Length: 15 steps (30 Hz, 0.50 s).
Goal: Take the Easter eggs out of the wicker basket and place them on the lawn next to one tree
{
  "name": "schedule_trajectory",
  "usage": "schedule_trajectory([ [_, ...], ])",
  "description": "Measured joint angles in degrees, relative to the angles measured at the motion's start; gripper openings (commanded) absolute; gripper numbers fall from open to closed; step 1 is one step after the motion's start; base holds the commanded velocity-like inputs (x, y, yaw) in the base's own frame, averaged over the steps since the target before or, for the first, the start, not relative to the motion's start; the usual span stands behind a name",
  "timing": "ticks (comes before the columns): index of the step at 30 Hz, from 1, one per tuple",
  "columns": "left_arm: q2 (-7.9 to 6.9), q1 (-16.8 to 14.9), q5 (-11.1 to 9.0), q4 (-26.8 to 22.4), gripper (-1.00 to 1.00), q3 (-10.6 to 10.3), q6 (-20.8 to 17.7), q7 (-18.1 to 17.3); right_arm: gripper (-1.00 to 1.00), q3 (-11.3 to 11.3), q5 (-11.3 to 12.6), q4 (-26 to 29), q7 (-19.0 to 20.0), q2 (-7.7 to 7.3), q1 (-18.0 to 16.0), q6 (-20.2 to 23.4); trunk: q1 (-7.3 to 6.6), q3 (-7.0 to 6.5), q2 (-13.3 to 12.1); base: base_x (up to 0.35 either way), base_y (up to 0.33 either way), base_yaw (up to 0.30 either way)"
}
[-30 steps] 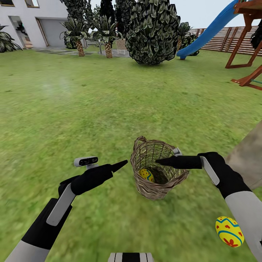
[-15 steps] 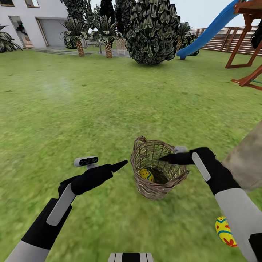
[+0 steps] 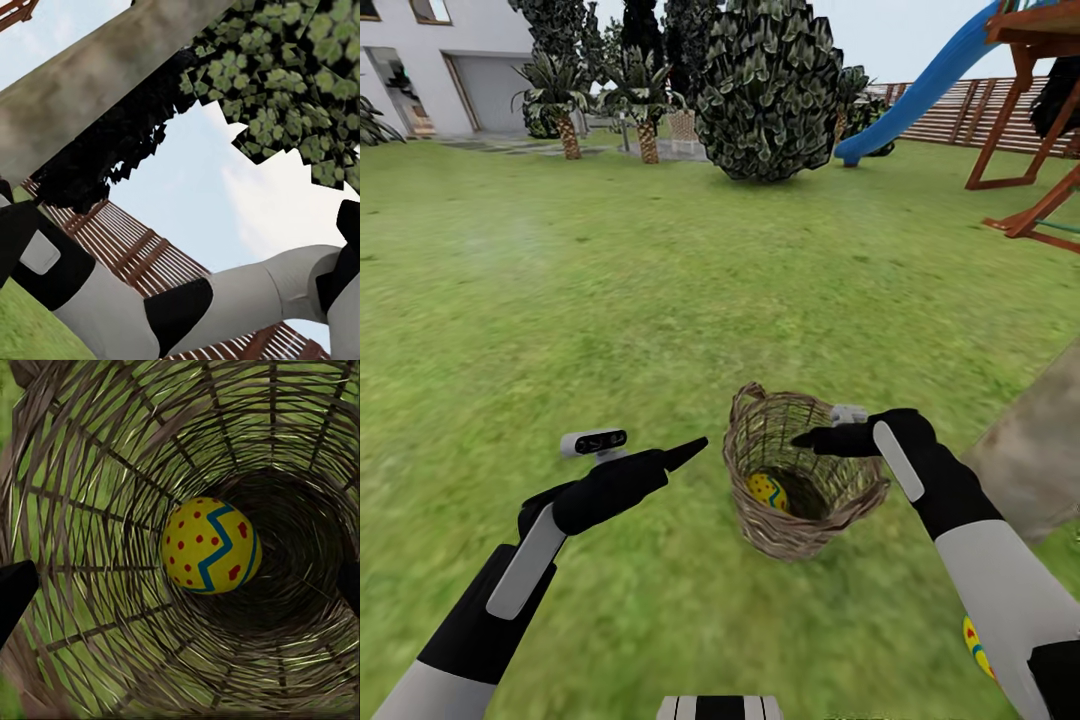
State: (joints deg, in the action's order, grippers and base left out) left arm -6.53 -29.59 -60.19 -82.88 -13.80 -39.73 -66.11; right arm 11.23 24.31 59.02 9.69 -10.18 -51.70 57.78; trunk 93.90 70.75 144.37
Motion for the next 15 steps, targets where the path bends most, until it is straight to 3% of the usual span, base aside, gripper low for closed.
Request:
schedule_trajectory([
  [15,0.00,0.00,0.12,0.05,1.00,0.02,0.12,0.12,1.00,-0.14,-0.04,3.88,0.05,0.18,0.08,-0.04,0.00,-1.05,0.00,0.001,0.271,-0.224],
])
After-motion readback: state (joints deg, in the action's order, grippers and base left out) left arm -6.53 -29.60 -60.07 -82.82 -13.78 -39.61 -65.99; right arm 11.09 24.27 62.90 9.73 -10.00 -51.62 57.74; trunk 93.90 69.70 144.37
